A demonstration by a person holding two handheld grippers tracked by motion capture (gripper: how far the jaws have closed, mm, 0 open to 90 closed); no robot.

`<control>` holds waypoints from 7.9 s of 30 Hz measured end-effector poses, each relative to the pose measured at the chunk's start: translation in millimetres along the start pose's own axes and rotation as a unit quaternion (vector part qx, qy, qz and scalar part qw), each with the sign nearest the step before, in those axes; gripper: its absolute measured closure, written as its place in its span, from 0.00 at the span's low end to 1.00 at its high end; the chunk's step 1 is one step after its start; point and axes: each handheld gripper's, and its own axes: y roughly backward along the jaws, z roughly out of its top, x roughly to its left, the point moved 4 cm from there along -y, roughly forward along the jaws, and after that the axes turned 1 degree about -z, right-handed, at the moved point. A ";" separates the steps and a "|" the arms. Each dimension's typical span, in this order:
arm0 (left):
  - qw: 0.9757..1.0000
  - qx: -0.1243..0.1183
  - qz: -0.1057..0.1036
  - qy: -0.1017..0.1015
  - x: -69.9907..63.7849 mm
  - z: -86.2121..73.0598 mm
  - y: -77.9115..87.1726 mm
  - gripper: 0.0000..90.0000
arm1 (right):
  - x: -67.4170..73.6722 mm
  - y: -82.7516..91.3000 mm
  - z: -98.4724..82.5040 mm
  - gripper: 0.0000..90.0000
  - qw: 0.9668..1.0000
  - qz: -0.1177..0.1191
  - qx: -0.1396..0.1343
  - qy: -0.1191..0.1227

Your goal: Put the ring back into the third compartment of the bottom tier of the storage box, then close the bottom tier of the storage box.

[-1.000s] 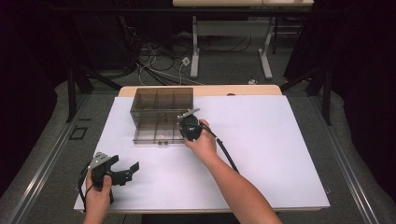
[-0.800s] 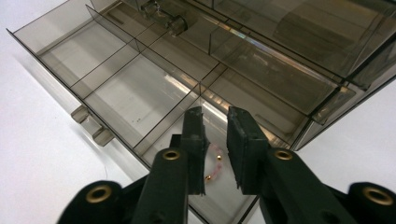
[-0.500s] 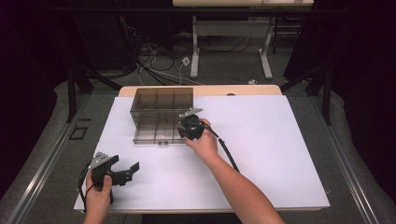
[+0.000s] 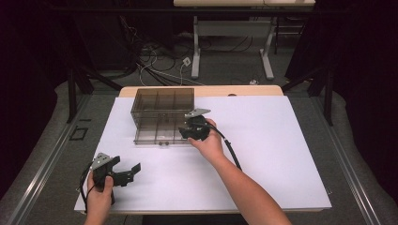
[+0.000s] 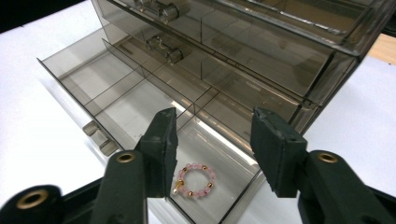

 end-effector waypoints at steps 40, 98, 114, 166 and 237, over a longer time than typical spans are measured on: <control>1.000 0.008 -0.006 0.001 -3.3 -1.0 -2.2 0.02 | -2.2 58.5 -13.4 0.42 0.998 0.048 0.000 0.032; 0.999 -0.011 -0.013 -0.039 -27.2 3.8 -9.7 0.01 | -42.3 141.7 -95.1 0.06 0.997 -0.043 -0.056 -0.039; 0.998 -0.035 -0.008 -0.061 -31.7 7.7 -4.1 0.18 | -63.5 162.1 -119.8 0.06 0.994 -0.069 -0.054 -0.068; 0.999 0.047 -0.002 -0.007 -62.8 37.4 -37.0 0.84 | -73.8 170.6 -129.5 0.07 0.991 -0.070 -0.067 -0.089; 0.993 0.085 0.018 0.079 -79.8 47.1 -110.4 1.00 | -78.2 171.7 -132.2 0.06 0.991 -0.076 -0.064 -0.092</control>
